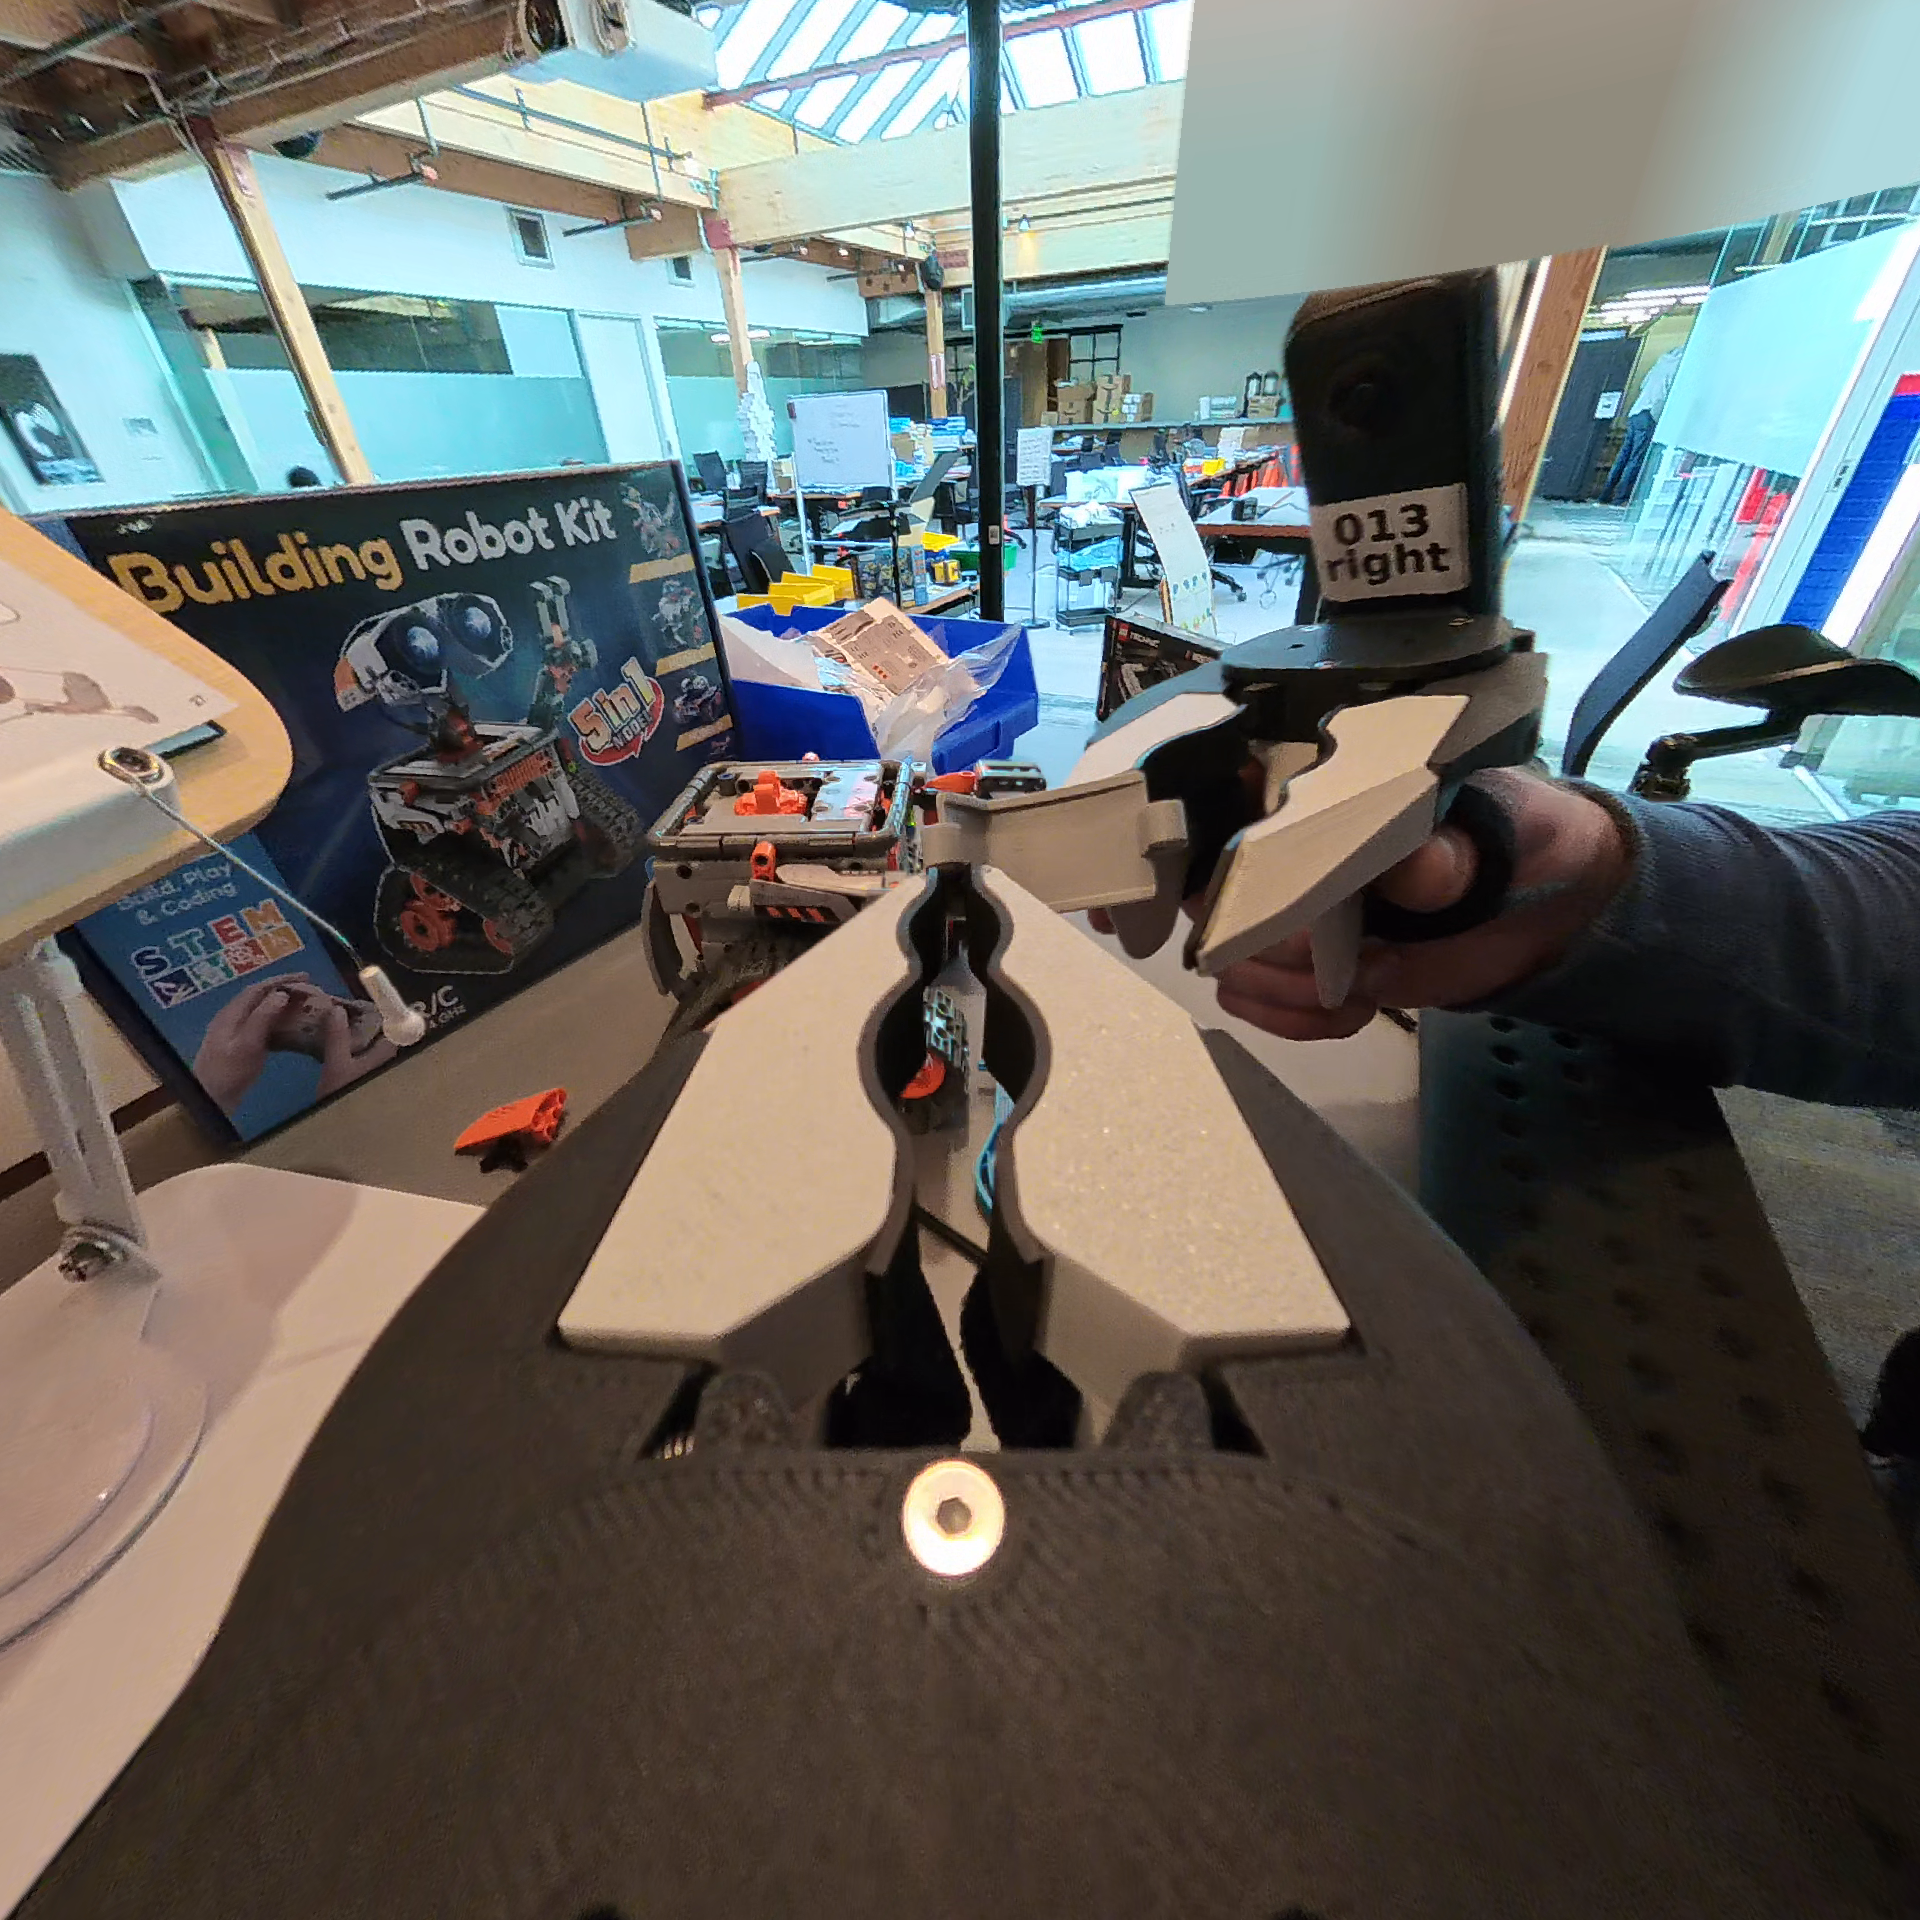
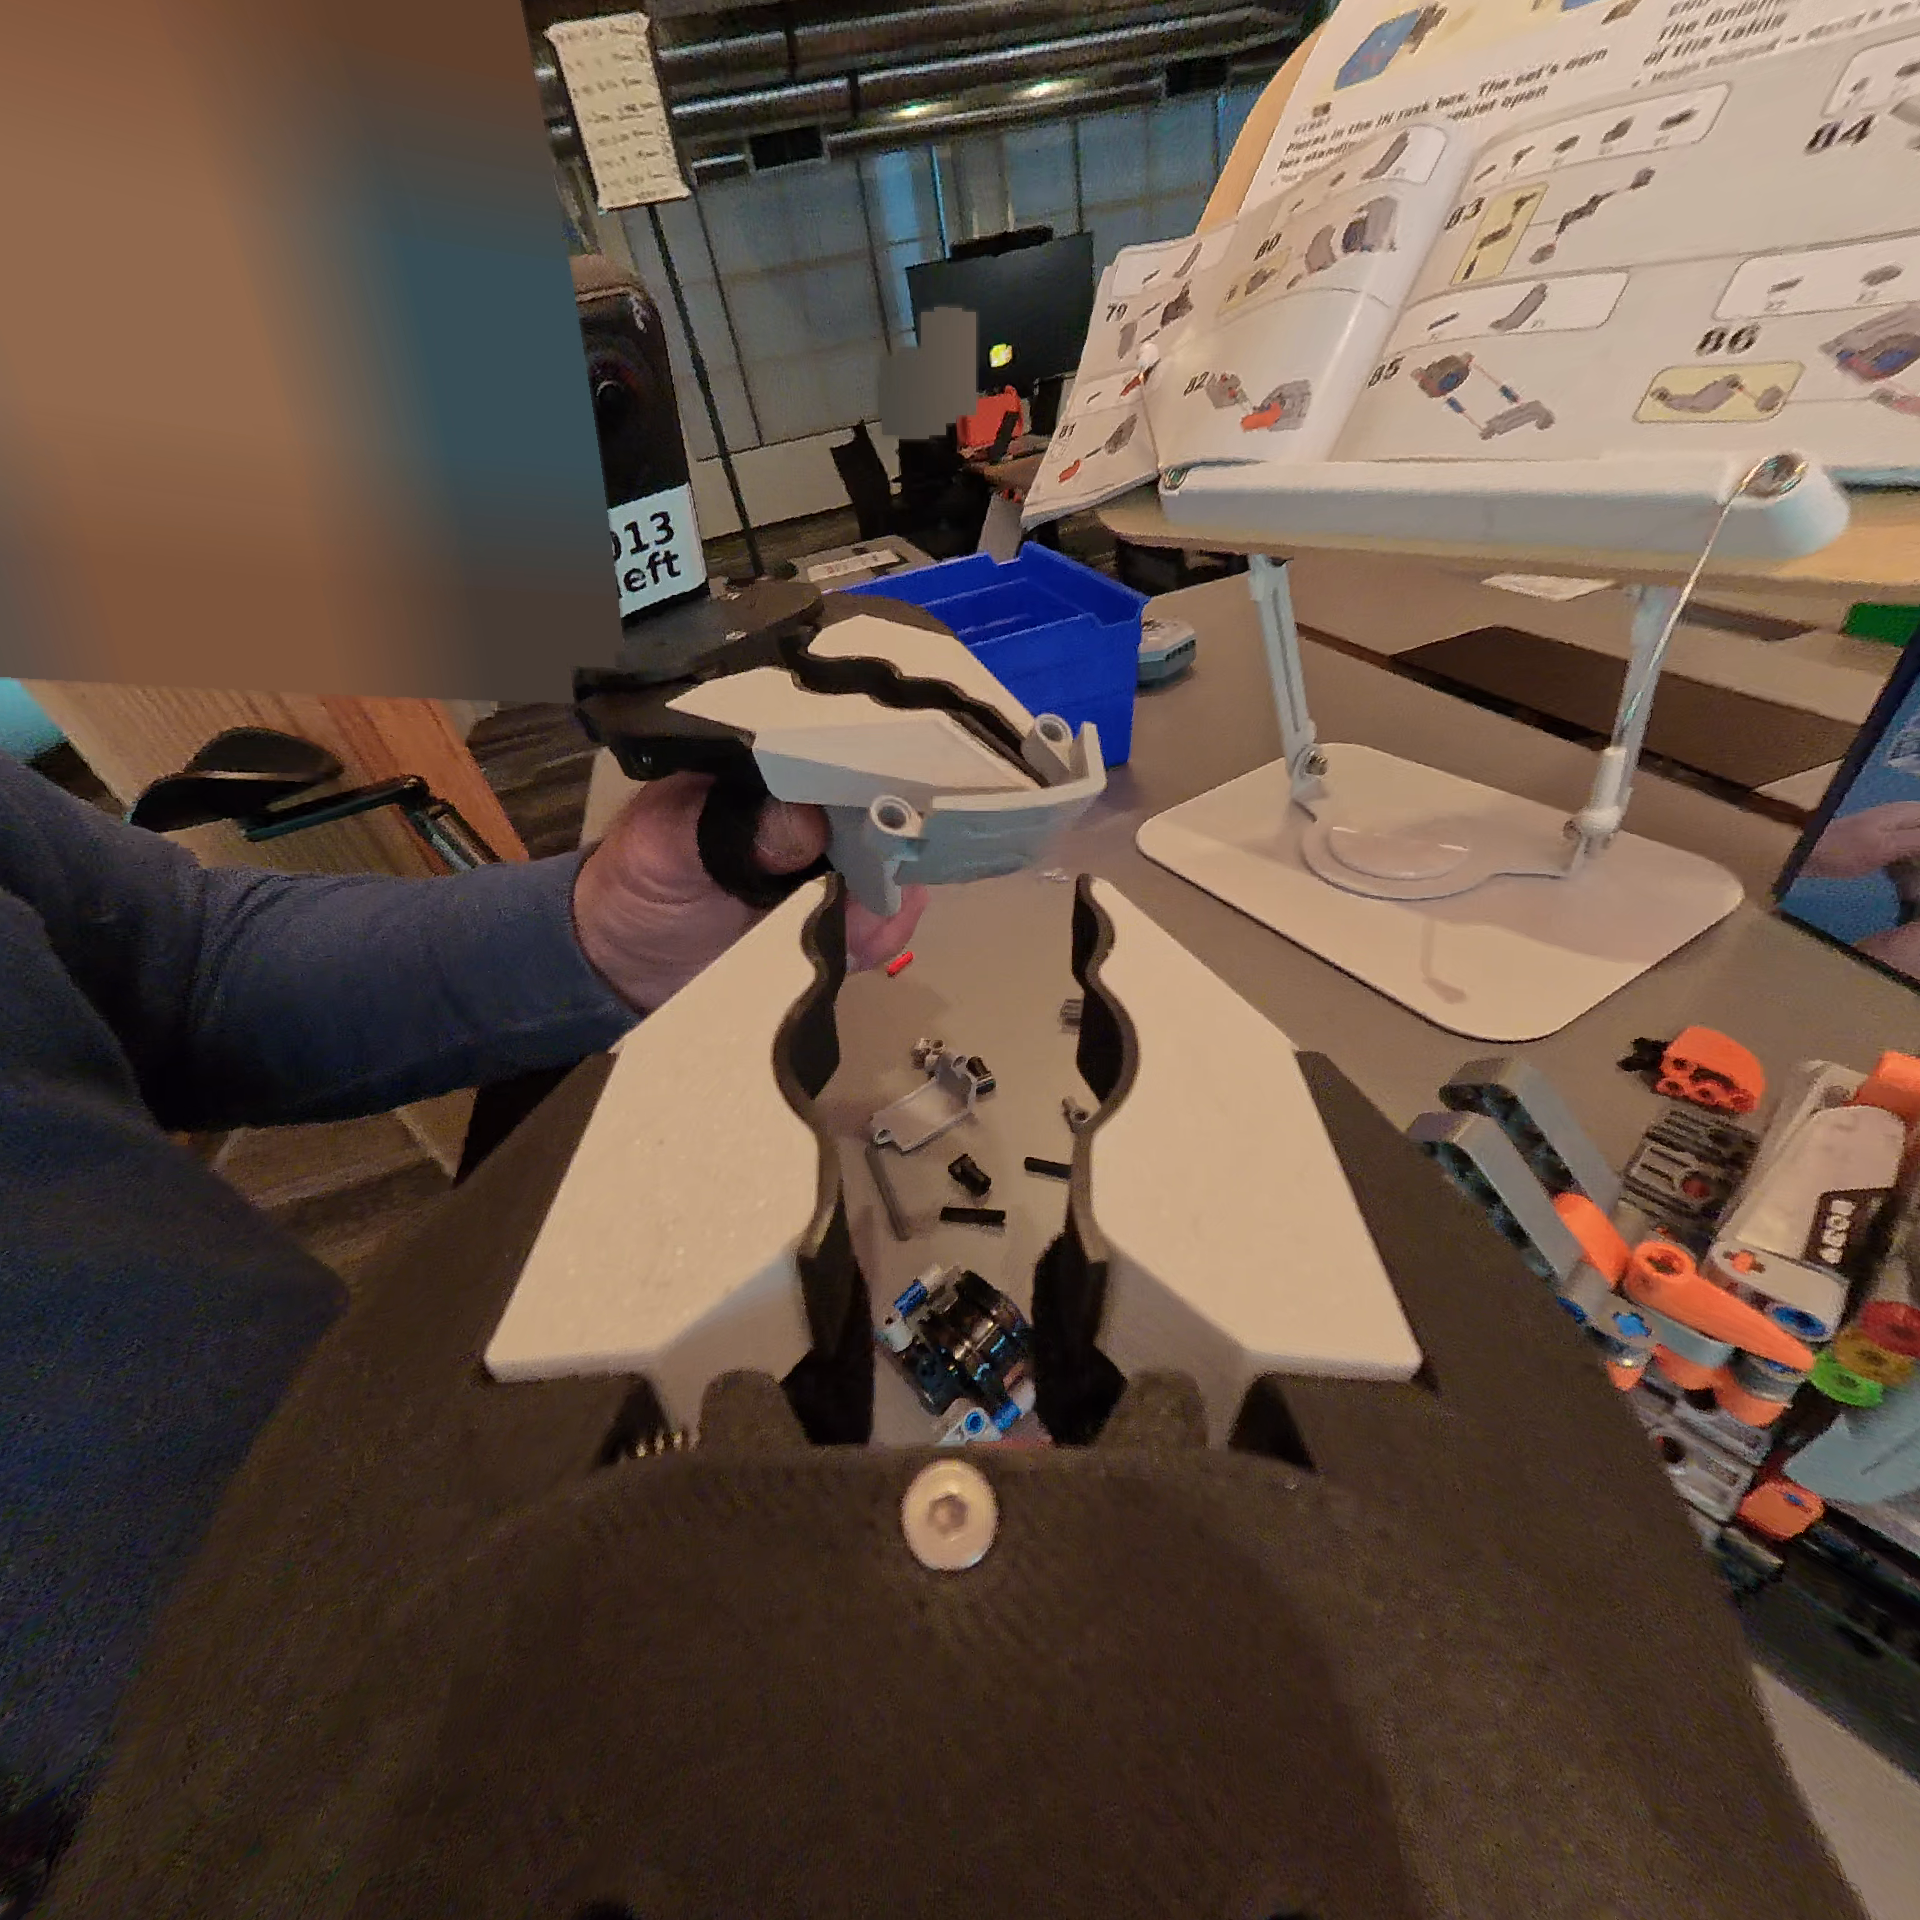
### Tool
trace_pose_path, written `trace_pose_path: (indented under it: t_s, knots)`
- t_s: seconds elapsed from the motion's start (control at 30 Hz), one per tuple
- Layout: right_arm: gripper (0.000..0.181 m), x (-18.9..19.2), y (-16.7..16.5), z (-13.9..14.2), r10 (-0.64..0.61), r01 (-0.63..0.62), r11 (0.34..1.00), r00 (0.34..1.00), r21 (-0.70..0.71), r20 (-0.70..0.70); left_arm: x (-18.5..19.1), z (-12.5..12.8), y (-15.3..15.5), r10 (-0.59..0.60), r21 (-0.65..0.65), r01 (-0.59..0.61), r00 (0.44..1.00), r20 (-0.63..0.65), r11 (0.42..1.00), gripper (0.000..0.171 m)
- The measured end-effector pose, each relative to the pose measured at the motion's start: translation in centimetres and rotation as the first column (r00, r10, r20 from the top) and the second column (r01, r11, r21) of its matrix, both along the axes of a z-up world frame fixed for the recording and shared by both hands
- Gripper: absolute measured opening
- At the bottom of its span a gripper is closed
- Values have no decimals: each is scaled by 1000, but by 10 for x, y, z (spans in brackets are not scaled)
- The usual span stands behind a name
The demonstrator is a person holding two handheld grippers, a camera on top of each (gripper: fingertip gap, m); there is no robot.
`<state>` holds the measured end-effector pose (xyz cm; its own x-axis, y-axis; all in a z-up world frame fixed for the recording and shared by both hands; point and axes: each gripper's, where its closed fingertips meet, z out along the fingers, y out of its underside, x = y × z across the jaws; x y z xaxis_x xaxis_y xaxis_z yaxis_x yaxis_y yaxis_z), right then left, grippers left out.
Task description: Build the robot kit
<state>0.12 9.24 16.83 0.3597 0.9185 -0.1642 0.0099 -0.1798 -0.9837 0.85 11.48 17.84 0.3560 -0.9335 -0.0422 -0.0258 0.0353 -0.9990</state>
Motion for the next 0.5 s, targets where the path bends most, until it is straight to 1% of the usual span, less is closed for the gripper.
trace_pose_path:
  t_s: [0.1, 0.13, 0.17, 0.23, 0.27, 0.3, 0.37, 0.4, 0.47, 0.5]
  knots:
    - [36, 3, 2, 4, -52, 50, 997, 998, 54, 28, 3, 5, 0, 3, 19, -4, 1000, 28, 1000, 0]
    - [28, 4, 3, 5, -68, 66, 996, 997, 67, 35, 3, 5, 1, 13, 24, -13, 1000, 29, 1000, 0]
    - [25, 6, 5, 9, -88, 86, 993, 996, 85, 25, 5, 5, 2, 18, 28, -19, 999, 30, 999, 0]
    - [23, 10, 6, 13, -121, 118, 987, 993, 108, 16, 7, 5, 2, 25, 38, -27, 999, 37, 999, 0]
    - [17, 12, 8, 13, -142, 138, 983, 990, 120, 24, 6, 5, 4, 43, 56, -45, 999, 33, 997, 0]
    - [16, 14, 8, 13, -153, 147, 980, 988, 137, 32, 7, 5, 4, 45, 68, -46, 999, 21, 997, 0]
    - [24, 16, 6, 9, -143, 134, 983, 987, 129, 67, 9, 3, 3, 52, 91, -51, 999, -11, 995, 0]
    - [28, 18, 5, 10, -136, 129, 985, 989, 113, 56, 11, 0, 2, 50, 104, -46, 998, -41, 994, 0]
    - [41, 19, 1, 8, -78, 76, 996, 996, 40, 39, 13, -2, 1, 60, 126, -50, 996, -71, 991, 0]
    - [48, 22, 2, 5, -77, 77, 997, 996, 3, 40, 14, -5, 1, 66, 134, -54, 993, -93, 990, 0]
